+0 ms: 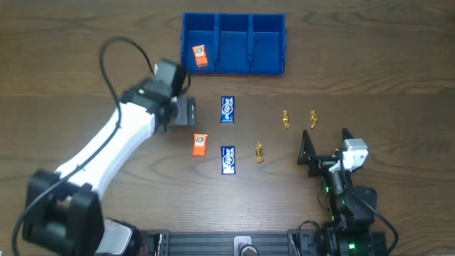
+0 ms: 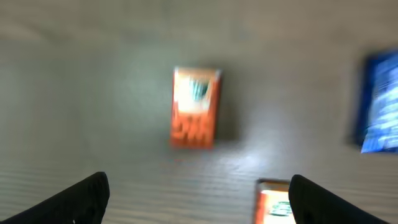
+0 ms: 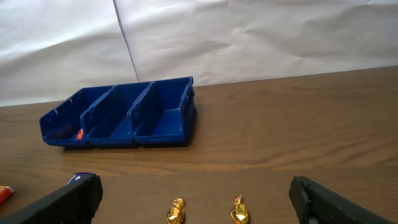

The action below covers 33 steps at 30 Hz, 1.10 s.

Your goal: Sort Candies Into Trays

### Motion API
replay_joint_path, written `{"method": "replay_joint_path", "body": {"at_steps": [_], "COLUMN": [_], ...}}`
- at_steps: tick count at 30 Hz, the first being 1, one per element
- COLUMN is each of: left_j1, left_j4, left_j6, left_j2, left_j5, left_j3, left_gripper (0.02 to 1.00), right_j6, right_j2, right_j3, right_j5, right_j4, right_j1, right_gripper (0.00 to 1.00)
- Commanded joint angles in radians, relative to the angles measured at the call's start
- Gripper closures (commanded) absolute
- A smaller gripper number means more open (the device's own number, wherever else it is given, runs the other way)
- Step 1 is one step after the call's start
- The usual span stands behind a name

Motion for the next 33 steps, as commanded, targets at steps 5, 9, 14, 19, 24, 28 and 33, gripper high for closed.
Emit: {"method": "replay_joint_path", "body": {"at_steps": [5, 9, 14, 19, 24, 28, 33], "left_j1": [0.056, 0.072, 0.085, 0.085, 0.087, 0.087, 0.087], "left_j4": [0.13, 0.181, 0.215, 0.216, 0.22, 0.222, 0.223], "left_j6": [0.046, 0.047, 0.072, 0.072, 0.08, 0.08, 0.079], "left_j2": [0.116, 0.155, 0.2, 0.22, 0.236, 0.24, 0.24], "left_j5": [0.066, 0.077, 0.1, 0.099, 0.099, 0.1, 0.099], "left_j3": [-0.035, -0.034, -0.026, -0.023, -0.021, -0.021, -0.021], "left_gripper": [0.093, 0.093, 0.095, 0.126, 0.235, 0.45, 0.643], "right_j6": [-0.005, -0.005, -0.005, -0.005, -0.005, -0.005, -0.005], "right_j2": [-0.007, -0.007, -0.007, -0.007, -0.007, -0.007, -0.007], "right_j3": [-0.002, -0.002, -0.002, -0.002, -0.002, -0.002, -0.002], "right_j5": [0.005, 0.005, 0.005, 0.006, 0.005, 0.005, 0.005], "right_j4": [-0.006, -0.006, -0.006, -0.006, -0.006, -0.006, -0.006], "right_j1": [-0.005, -0.005, -0.005, -0.005, -0.005, -0.005, -0.005], "right_gripper": [0.003, 0.003, 0.003, 0.003, 0.003, 0.003, 0.003]}}
